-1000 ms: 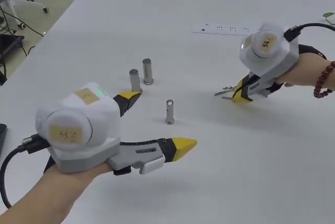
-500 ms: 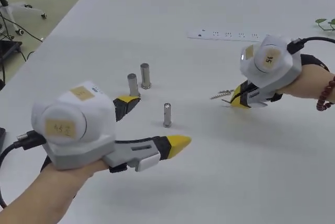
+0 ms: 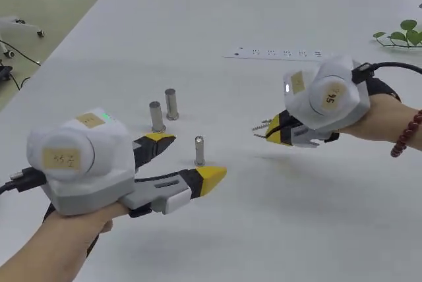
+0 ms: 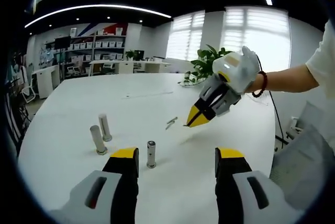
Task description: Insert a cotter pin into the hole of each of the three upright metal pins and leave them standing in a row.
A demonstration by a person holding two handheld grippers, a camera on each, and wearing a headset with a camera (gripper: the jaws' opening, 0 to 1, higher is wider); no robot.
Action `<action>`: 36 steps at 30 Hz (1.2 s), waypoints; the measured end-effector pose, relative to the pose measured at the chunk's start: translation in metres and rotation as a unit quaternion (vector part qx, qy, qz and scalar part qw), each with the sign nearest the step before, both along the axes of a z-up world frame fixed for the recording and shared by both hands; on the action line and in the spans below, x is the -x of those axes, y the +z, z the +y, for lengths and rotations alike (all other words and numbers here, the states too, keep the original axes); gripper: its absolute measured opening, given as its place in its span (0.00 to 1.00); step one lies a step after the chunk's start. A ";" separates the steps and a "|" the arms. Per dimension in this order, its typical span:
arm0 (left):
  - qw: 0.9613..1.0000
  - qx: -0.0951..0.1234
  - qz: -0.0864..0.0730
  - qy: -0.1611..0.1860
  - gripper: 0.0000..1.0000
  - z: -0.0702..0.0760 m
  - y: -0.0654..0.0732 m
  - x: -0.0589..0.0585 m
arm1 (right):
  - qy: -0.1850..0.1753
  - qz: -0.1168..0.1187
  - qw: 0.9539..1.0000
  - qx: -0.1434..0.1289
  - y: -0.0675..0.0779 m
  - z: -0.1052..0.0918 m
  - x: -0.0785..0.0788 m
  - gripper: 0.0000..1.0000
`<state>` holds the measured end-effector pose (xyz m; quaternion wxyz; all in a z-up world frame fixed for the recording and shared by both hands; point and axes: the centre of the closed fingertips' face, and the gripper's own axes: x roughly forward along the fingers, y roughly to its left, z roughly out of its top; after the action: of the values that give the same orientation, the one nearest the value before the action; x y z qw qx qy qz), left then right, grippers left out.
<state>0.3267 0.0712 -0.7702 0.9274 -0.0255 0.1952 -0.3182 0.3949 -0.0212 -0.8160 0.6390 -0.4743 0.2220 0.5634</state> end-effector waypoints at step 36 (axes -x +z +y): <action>0.989 0.126 0.080 -0.005 0.15 -0.026 0.004 0.006 | 0.116 -0.050 0.990 -0.059 0.039 0.055 0.069 0.01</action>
<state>0.3209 0.0453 -0.7666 0.8968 -0.1662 0.2269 -0.3415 0.3257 0.0337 -0.7766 0.6064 -0.4856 0.0995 0.6217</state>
